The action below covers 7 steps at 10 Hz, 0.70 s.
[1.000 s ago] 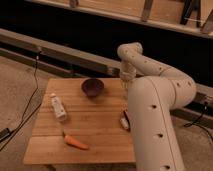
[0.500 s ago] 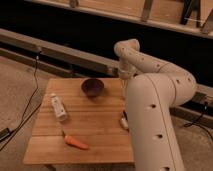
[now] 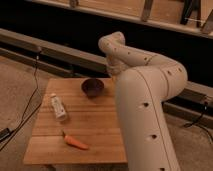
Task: Place the ceramic cup in the ceramic bowl
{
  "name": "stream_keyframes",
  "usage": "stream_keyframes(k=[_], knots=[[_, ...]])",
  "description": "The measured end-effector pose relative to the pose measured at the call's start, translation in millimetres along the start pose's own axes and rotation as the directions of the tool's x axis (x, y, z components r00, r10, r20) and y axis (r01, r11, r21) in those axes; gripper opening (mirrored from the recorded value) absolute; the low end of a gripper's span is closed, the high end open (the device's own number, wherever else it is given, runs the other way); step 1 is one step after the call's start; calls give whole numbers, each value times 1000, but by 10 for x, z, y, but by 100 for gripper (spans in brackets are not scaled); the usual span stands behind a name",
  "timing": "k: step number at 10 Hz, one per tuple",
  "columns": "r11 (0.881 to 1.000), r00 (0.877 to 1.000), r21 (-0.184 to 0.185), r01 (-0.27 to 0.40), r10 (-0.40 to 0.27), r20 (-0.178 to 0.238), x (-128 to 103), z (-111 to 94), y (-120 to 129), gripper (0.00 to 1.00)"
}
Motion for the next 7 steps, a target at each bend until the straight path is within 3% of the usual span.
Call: stream_keyframes(k=[3,7], knots=[[993,994,55,108,-108,-6,-217,-178,251,0],[966,972,116,233,-233,-13,-546,-353,544,0]])
